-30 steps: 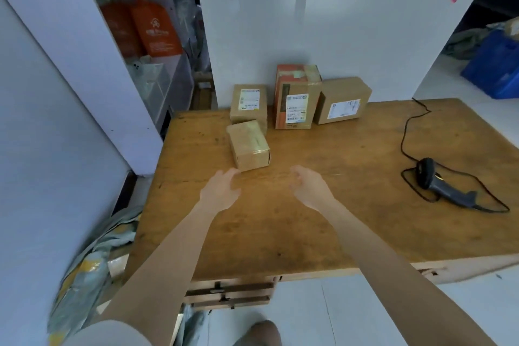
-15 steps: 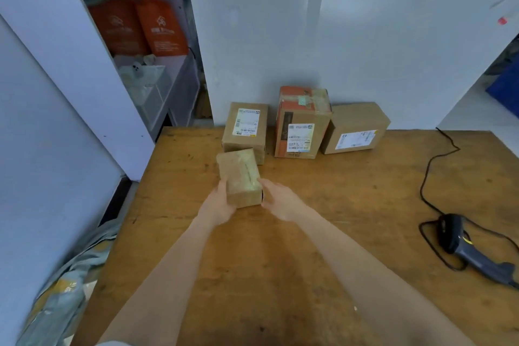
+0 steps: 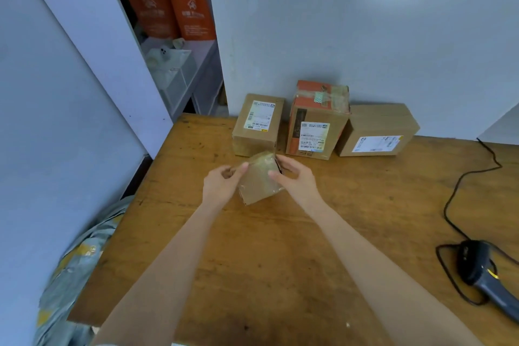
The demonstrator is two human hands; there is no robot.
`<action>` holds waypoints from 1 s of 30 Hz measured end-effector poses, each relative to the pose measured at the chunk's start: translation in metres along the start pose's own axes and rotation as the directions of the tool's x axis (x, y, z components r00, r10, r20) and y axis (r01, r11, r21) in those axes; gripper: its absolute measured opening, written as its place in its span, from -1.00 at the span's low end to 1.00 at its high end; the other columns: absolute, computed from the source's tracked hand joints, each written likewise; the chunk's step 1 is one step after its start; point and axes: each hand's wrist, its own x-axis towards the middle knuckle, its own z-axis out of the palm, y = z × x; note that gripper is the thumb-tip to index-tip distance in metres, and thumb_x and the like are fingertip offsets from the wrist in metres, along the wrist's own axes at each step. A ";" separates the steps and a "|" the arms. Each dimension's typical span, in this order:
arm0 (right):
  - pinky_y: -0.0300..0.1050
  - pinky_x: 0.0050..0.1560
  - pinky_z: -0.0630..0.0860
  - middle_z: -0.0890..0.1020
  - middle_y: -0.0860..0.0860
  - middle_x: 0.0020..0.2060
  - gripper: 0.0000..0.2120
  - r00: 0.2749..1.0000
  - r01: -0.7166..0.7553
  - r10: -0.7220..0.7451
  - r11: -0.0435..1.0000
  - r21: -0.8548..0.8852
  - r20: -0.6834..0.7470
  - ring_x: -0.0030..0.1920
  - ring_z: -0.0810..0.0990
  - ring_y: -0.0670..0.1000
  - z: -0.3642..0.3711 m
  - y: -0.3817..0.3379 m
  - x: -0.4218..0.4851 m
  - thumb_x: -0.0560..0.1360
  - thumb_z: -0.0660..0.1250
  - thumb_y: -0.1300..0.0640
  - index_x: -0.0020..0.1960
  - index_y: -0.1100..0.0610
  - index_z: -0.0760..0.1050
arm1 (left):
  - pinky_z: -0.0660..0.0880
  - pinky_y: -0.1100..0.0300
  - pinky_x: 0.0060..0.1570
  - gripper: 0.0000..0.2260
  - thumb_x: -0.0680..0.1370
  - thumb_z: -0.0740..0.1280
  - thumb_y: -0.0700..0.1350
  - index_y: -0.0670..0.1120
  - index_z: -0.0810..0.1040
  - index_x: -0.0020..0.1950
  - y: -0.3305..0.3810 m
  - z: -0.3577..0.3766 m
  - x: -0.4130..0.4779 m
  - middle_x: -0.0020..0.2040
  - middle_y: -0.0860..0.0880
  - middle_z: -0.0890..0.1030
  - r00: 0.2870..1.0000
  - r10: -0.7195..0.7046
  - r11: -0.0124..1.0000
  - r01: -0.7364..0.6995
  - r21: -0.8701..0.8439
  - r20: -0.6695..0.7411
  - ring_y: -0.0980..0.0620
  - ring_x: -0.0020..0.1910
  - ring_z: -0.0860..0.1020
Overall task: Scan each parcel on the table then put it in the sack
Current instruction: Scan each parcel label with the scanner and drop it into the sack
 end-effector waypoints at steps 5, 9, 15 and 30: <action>-0.21 0.36 0.32 0.43 -0.24 0.35 -0.15 0.948 0.139 -0.133 0.990 0.000 0.288 0.36 0.36 -0.24 -0.043 -0.021 -0.016 0.23 0.61 0.10 0.43 -0.16 0.32 | 0.57 0.08 -0.11 -0.47 0.42 0.28 0.40 -0.09 0.55 -0.14 0.025 0.012 -0.018 -0.16 0.02 0.59 0.963 -0.254 0.935 0.268 -0.234 0.087 -0.02 -0.09 0.60; -0.01 0.40 0.35 0.37 -0.28 0.39 -0.20 0.876 0.259 -0.200 0.963 -0.079 0.440 0.40 0.34 -0.17 -0.084 -0.028 -0.039 0.33 0.54 0.08 0.43 -0.32 0.24 | 0.56 0.10 -0.13 -0.46 0.41 0.29 0.40 -0.02 0.62 0.08 0.040 0.031 -0.047 -0.14 0.01 0.73 0.864 -0.365 0.850 0.461 -0.255 0.347 0.02 -0.06 0.67; -0.25 0.13 0.53 0.43 -0.41 0.26 -0.39 0.903 0.160 -0.151 0.987 0.009 0.403 0.23 0.47 -0.32 -0.159 -0.020 -0.067 0.46 0.43 0.02 0.40 -0.32 0.28 | 0.58 0.00 -0.02 -0.40 0.41 0.25 0.43 -0.02 0.61 0.15 0.068 0.085 -0.089 0.00 -0.04 0.72 0.826 -0.357 0.820 0.501 -0.277 0.437 -0.03 0.05 0.64; -0.08 0.26 0.45 0.52 -0.08 0.29 -0.65 0.983 -0.128 0.149 0.976 0.177 -0.107 0.28 0.49 -0.05 -0.246 0.077 -0.138 0.62 0.17 0.05 0.40 -0.02 0.38 | 0.58 -0.06 0.10 -0.15 0.28 0.61 -0.09 -0.04 0.24 0.46 0.078 0.197 -0.177 0.17 -0.05 0.65 0.790 -0.137 0.872 0.383 -0.306 0.597 -0.05 0.10 0.65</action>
